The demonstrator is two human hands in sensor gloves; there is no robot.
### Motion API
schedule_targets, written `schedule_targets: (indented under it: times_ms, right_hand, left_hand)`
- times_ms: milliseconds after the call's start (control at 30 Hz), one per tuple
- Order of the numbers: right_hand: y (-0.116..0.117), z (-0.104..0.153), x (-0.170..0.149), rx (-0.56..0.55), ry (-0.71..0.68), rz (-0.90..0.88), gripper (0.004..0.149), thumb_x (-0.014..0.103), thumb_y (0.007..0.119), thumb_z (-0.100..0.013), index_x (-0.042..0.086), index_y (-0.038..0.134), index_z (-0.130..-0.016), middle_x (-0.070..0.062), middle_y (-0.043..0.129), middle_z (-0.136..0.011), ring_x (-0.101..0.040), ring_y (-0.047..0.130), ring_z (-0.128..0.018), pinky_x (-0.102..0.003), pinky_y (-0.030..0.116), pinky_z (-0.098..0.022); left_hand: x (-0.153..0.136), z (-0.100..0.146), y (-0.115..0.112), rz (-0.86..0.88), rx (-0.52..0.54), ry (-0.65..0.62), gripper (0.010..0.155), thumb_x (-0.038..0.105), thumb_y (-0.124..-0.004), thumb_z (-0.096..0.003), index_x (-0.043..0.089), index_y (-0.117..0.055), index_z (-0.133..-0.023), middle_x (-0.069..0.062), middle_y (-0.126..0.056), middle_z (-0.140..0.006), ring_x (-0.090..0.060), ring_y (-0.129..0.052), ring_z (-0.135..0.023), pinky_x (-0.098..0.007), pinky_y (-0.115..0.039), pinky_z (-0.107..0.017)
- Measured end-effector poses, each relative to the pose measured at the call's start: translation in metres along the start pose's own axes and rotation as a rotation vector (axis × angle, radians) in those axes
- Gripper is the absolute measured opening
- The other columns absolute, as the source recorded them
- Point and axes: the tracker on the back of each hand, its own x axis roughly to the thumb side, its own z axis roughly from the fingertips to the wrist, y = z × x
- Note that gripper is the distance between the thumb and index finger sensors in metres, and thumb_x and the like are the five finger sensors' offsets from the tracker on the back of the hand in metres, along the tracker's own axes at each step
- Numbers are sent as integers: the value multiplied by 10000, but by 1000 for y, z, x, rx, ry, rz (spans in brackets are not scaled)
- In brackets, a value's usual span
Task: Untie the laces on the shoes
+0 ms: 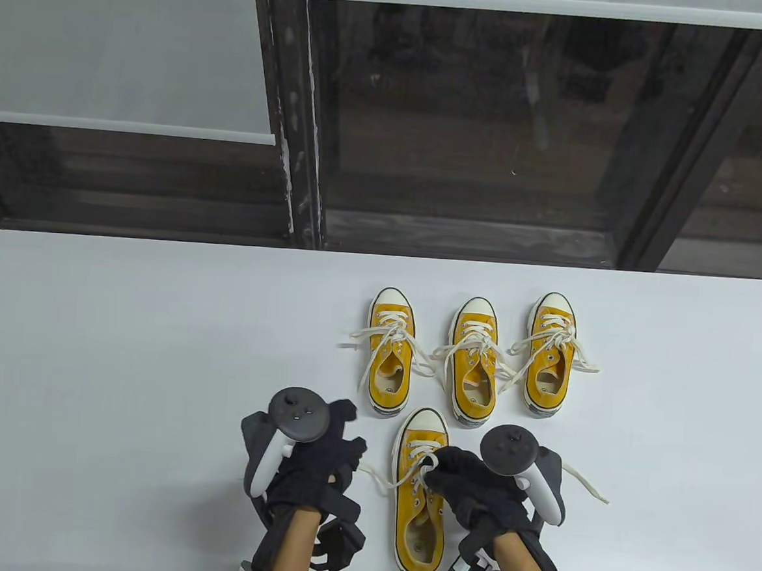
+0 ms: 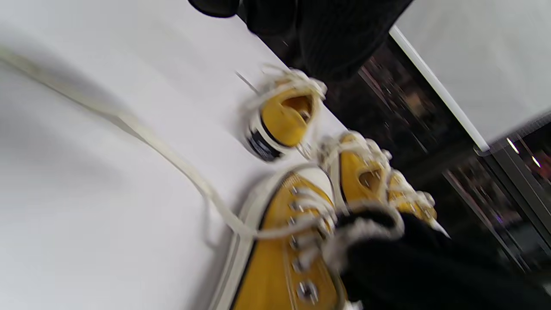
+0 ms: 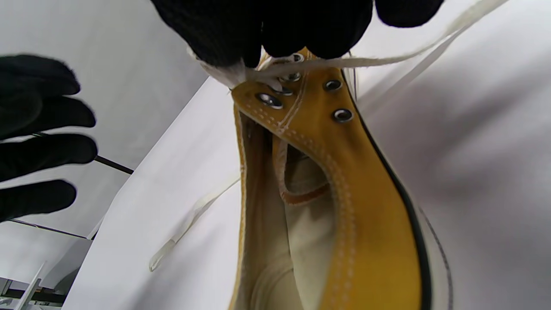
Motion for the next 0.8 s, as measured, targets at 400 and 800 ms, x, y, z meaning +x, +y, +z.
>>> schedule_targets:
  times_ms: [400,800]
  right_hand:
    - [-3,-2,-8,54,32,-138,339,367,651,-652,274,723,-971,-57,569,-1052,-324,604,-982,-596,482,-732]
    - [-5,1,-16,-48,122,-119,353,346,634,-652,216,727,-966,-81,566,-1039,-353,599,-963,-602,484,-718]
  left_hand:
    - [10,-35,-79,-110,-362,54,502,445,-626,-678,365,-424,-1131,105,-539,-1161,-175,-445,-1156,-633,-258,-870]
    - [-16,-43,-75,137,-417,113,389,432,-628,-679,388,-544,-1056,124,-621,-1089,-161,-530,-1111,-623,-305,-865]
